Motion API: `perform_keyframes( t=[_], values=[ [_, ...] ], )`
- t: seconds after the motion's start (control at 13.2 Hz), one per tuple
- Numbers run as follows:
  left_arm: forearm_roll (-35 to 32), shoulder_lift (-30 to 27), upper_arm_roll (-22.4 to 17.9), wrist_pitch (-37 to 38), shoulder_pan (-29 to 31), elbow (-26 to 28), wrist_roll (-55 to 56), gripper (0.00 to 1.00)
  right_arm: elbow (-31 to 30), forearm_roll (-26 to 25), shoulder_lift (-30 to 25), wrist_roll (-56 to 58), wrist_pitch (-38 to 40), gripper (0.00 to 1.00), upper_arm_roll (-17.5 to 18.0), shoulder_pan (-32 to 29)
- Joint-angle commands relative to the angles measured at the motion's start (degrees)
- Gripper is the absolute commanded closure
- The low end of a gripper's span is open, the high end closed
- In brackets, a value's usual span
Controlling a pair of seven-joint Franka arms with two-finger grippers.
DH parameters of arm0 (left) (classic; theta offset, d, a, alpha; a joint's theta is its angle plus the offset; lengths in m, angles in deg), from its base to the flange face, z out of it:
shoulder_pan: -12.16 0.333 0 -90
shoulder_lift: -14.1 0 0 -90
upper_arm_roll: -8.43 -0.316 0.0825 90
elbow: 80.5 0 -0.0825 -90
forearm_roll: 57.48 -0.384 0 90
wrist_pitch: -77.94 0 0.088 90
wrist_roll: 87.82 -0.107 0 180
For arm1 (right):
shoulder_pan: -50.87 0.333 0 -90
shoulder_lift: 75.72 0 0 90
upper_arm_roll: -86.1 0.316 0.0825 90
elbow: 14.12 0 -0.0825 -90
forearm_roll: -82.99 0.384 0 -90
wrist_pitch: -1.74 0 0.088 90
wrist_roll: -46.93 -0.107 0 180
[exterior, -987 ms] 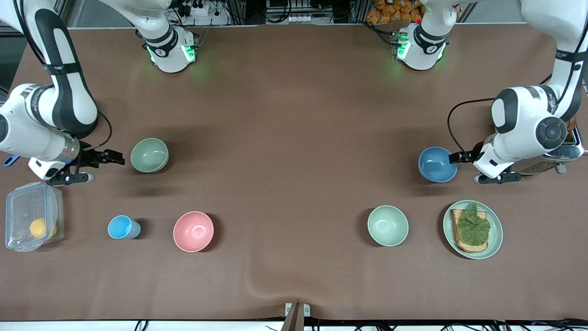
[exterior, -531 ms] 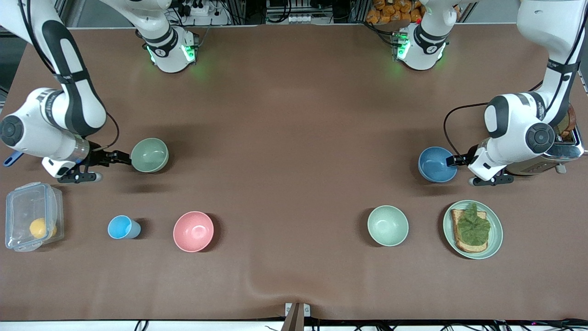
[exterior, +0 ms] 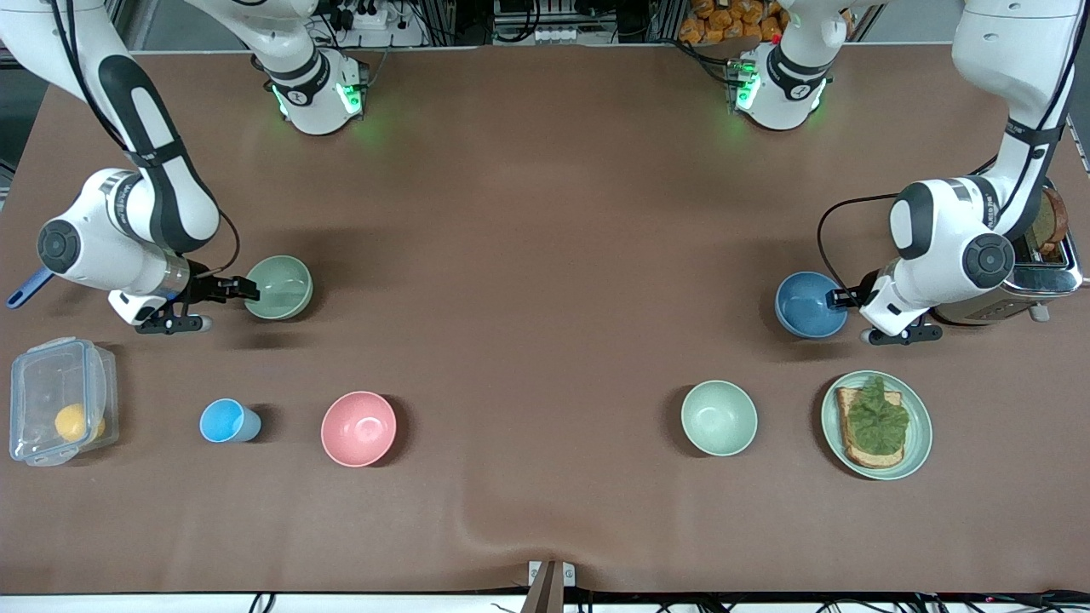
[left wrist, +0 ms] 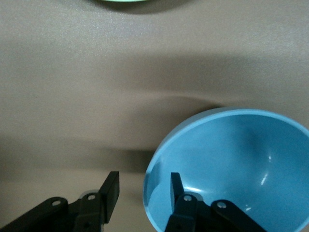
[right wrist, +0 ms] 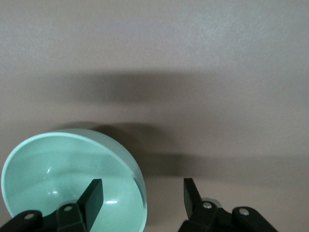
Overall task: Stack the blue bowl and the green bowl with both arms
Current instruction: 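Grasp the green bowl with the right gripper while the left gripper grasps the blue bowl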
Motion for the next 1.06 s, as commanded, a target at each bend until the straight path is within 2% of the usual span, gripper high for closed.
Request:
perform_keyframes(
  t=[0.0,0.08,0.15,0.23,0.38,0.46,0.83,0.99],
  values=[
    [-0.97,0.04,0.16,-1.02,0.36,0.38,0.67,0.87,-2.49,1.61,-0.73,1.20,-1.77,0.36,0.68,-0.69],
    [-0.97,0.04,0.24,-1.02,0.36,0.38,0.67,1.00,-3.02,1.61,-0.73,1.20,-2.91,0.41,0.77,-0.51],
    [-0.88,-0.05,0.24,-1.02,0.36,0.29,0.76,1.00,-3.46,1.53,-0.64,1.20,-3.71,0.49,0.77,-0.42],
    [-0.97,-0.05,0.24,-1.02,0.36,0.29,0.85,1.00,-3.82,1.61,-0.73,1.20,-3.98,0.62,0.77,0.10],
    [-0.97,-0.31,0.24,-0.94,0.36,0.20,0.76,1.00,-3.73,1.61,-0.73,1.20,-3.98,0.94,0.77,0.19],
    [-0.97,-0.66,0.24,-0.76,0.36,0.03,0.76,1.00,-3.73,1.61,-0.73,1.11,-3.98,1.00,0.77,0.28],
    [-0.88,-2.51,0.33,3.97,0.28,-3.13,0.50,1.00,-3.38,5.56,-1.61,0.06,-2.49,1.00,0.85,2.91],
    [-0.88,-2.60,0.33,6.61,0.28,-4.89,-0.03,1.00,-2.59,9.24,-1.78,-0.11,-0.65,1.00,0.77,3.96]
  ],
)
